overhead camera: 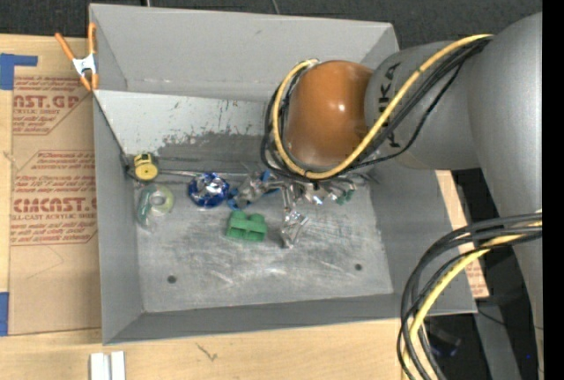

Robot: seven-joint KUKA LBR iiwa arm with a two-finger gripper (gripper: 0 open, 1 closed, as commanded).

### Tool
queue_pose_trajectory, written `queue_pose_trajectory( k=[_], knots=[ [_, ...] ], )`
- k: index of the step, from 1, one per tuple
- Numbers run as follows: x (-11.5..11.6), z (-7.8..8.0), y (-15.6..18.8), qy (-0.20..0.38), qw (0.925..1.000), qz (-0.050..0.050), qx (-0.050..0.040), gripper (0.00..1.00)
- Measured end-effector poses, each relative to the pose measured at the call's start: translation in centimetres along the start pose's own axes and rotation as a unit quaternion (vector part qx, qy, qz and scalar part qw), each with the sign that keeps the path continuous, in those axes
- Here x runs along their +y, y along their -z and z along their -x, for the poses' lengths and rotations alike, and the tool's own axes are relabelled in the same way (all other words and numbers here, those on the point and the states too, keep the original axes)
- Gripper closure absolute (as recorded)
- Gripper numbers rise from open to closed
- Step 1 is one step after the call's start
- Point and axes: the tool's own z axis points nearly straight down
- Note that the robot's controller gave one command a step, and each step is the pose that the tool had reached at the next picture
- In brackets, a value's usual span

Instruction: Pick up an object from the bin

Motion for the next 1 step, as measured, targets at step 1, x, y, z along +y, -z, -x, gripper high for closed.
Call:
queue_pose_trajectory(
  k=[1],
  knots=[
    [3.66, 4.45, -0.08, 0.014, 0.9999, -0.003, 0.004, 0.0]
  ],
)
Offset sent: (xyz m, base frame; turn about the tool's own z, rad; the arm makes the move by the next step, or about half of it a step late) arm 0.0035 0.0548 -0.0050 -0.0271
